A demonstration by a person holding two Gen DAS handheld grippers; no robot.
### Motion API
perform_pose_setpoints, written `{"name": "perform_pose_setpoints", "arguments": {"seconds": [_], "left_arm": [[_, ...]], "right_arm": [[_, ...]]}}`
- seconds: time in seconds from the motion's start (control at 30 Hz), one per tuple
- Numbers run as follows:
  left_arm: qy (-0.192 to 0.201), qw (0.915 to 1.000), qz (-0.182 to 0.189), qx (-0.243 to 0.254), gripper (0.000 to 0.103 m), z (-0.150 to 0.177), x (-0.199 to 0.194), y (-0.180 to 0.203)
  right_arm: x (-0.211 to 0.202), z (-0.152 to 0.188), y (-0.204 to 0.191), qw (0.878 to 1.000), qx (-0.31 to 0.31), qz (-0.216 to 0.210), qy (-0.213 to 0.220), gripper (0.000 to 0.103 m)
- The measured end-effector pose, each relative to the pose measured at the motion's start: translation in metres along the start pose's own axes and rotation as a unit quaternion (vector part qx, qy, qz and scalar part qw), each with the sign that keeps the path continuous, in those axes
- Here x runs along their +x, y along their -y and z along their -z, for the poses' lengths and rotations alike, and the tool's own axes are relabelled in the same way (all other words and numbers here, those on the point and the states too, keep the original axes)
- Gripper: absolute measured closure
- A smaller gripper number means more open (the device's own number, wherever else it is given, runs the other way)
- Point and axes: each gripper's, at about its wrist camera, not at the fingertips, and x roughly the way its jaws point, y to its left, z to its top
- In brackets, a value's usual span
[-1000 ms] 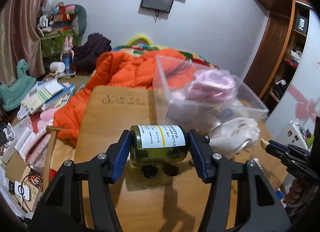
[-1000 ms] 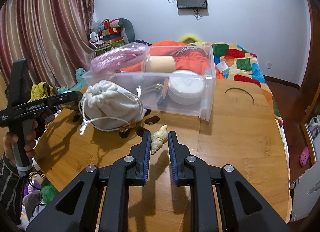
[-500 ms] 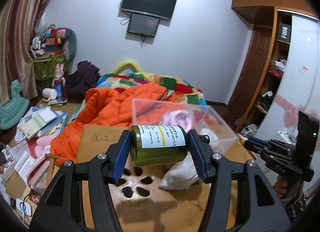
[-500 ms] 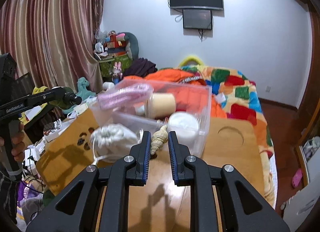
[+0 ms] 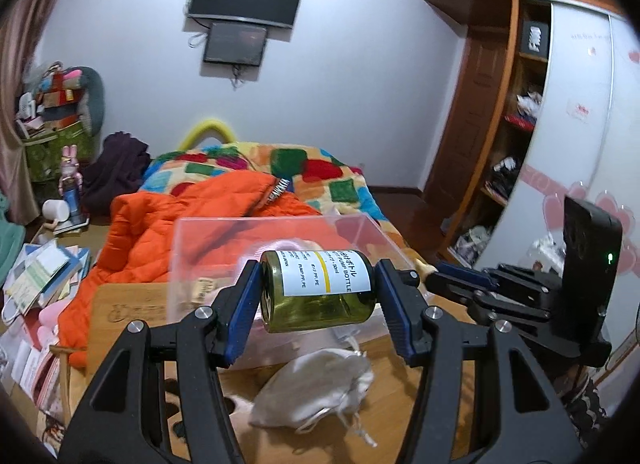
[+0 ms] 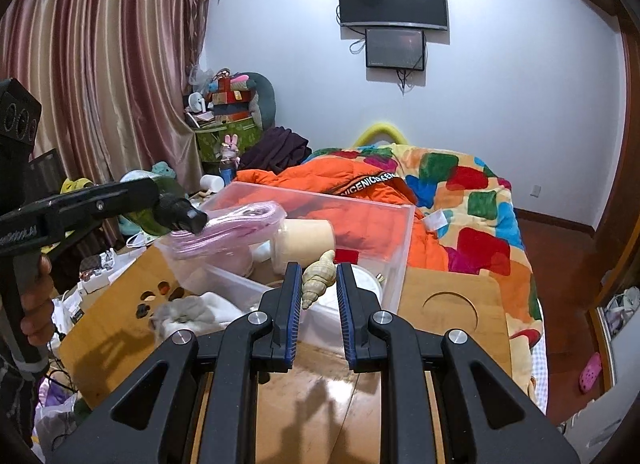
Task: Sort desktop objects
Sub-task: 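Carry the green bottle and seashell into the plastic box with both grippers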
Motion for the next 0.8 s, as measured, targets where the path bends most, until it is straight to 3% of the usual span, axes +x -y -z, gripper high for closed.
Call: {"name": "perform_pose_setpoints", "arguments": {"seconds": [0.27,0.8], "left_arm": [[-0.033,0.9991,0.0,0.026,0.046,0.0,0.043,0.017],[-0.067,0.9936,-0.025,0.088,0.045,-0.004,0.09,0.031]], "right_arm": [[0.03,-0.003,0.018,1.0,0.012,-0.002,-0.017,0.087],[0.062,0.001,0.025,0.999,-0.011,0.004,-0.046,0.087]]}}
